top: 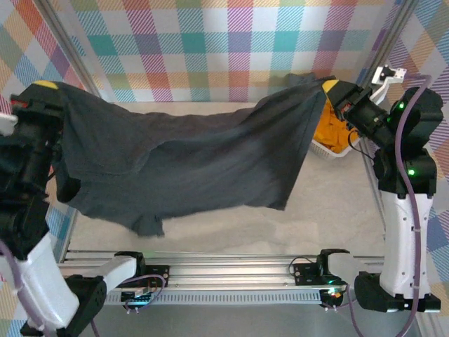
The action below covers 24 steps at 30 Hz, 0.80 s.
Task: Fold and stack the t-shirts
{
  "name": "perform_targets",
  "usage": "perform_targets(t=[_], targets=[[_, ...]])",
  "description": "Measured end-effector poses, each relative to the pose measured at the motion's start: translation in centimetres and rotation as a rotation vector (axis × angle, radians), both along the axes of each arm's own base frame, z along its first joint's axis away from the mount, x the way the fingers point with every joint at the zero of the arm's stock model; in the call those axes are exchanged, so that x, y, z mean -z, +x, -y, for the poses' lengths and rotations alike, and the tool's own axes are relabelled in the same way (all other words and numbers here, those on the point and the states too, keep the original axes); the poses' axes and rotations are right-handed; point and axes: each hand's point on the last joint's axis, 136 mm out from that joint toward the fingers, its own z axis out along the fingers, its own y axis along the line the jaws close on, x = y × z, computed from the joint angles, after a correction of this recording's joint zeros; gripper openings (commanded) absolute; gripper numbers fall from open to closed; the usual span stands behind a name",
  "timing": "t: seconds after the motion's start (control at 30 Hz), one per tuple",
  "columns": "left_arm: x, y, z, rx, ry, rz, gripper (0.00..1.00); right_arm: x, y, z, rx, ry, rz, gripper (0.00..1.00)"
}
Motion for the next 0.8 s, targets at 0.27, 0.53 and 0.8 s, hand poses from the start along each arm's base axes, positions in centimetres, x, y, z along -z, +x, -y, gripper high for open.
perform_targets(t=[0.27, 0.53, 0.8], targets=[[13.3, 15.7, -1.6, 0.04, -0.045, -0.427, 0.0, 6.7, 11.2, -3.0, -0.129, 0.046, -0.202, 0.0], [14.6, 22.3, -5.8, 0.067, -0.181, -0.421, 0.0, 7.1, 20.0, -5.1, -0.189, 0.064, -0.247, 0.0], [0.5, 15.2, -5.0, 0.096, -0.137, -0.061, 0.0, -3.3, 17.4, -3.6, -0.169, 0.063, -0.004, 0.0]])
